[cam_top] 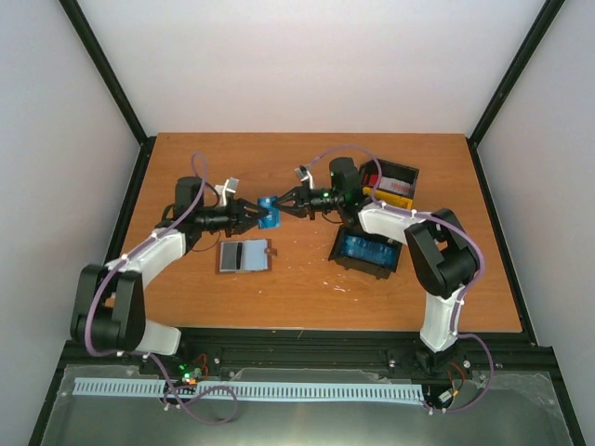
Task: Put the credit cards into the card holder
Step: Insert the credit card into the card holder.
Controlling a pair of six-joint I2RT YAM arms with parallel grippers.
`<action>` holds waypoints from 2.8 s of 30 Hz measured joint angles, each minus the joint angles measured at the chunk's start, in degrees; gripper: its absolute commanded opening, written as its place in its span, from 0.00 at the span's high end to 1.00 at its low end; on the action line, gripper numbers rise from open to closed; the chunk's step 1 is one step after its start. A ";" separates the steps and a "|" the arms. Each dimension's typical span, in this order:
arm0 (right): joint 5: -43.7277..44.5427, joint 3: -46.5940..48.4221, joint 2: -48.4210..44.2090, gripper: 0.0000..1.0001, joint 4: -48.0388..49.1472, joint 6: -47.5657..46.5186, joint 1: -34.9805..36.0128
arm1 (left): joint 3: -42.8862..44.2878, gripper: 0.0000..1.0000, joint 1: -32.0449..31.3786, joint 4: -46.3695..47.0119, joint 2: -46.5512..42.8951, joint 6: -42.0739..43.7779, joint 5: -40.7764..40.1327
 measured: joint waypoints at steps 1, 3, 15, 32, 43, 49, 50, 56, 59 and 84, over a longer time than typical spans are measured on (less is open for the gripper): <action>-0.13 -0.81 -0.39 0.97 1.95 1.25 0.44 | -0.37 0.84 0.09 1.20 -1.73 -0.72 0.48; -0.31 -2.89 -1.42 0.97 5.29 3.21 1.29 | -1.62 0.93 0.33 2.93 -5.70 -1.77 1.16; 2.62 -6.95 -5.92 0.53 3.19 2.19 2.93 | -6.29 0.99 3.82 -5.81 -16.13 2.93 -1.22; 26.56 8.04 1.31 0.54 -43.80 -29.20 8.74 | -5.62 0.99 6.64 -32.02 -8.46 15.96 -31.28; 30.32 10.43 2.71 0.55 -49.07 -33.14 8.79 | -9.62 1.00 6.64 -22.40 -1.33 20.44 -24.33; 31.65 10.60 2.71 0.55 -49.48 -33.38 8.79 | -9.99 0.99 6.64 -18.03 0.81 20.85 -20.76; 31.82 10.60 2.71 0.55 -49.48 -33.38 8.79 | -9.99 0.99 6.64 -17.68 1.27 20.98 -20.00; 32.72 10.36 2.71 0.57 -49.46 -33.27 8.79 | -9.70 0.99 6.60 -17.44 0.76 20.79 -20.74; 33.24 10.38 2.71 0.58 -49.40 -33.03 8.83 | -9.73 0.99 6.60 -17.70 -3.56 20.13 -24.50; 39.45 18.84 11.39 0.60 -58.07 -36.85 13.55 | -17.22 0.99 6.25 1.53 2.38 15.39 -17.16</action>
